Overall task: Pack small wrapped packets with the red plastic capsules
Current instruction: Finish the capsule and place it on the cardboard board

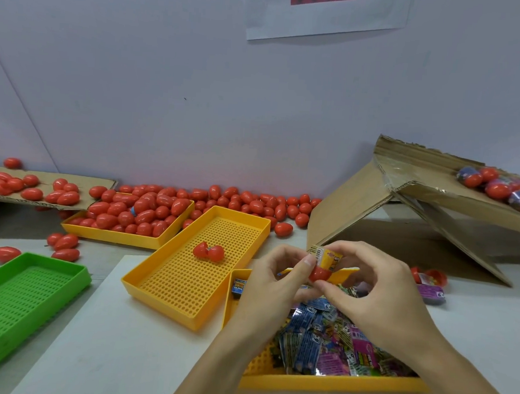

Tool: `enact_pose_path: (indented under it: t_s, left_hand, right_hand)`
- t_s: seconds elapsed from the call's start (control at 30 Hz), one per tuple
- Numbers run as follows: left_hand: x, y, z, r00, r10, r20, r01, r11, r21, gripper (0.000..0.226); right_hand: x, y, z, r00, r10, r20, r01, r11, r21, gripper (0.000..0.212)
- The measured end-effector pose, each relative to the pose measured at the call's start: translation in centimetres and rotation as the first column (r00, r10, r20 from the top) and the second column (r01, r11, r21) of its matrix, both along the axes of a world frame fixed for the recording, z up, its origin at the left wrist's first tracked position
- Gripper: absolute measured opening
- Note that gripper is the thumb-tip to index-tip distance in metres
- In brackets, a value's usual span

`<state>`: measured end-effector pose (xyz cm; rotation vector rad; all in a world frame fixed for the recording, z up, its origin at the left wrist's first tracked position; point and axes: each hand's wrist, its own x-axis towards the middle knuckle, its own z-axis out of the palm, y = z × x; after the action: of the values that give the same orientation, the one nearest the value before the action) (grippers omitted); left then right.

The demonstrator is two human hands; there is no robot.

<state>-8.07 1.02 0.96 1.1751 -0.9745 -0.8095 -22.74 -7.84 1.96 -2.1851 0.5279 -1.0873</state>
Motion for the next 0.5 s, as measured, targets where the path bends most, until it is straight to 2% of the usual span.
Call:
enact_pose_path:
  t_s: [0.27, 0.5]
  left_hand:
    - [-0.06, -0.01, -0.05, 0.999, 0.046, 0.017, -0.045, 0.998, -0.038, 0.016]
    - [0.10, -0.09, -0.09, 0.999, 0.018, -0.046, -0.017, 1.000, 0.017, 0.035]
  right_hand:
    - [0.23, 0.37, -0.13, 0.998, -0.016, 0.054, 0.017, 1.000, -0.013, 0.038]
    - [0.13, 0.35, -0.20, 0.995, 0.080, 0.055, -0.082, 0.996, 0.033, 0.038]
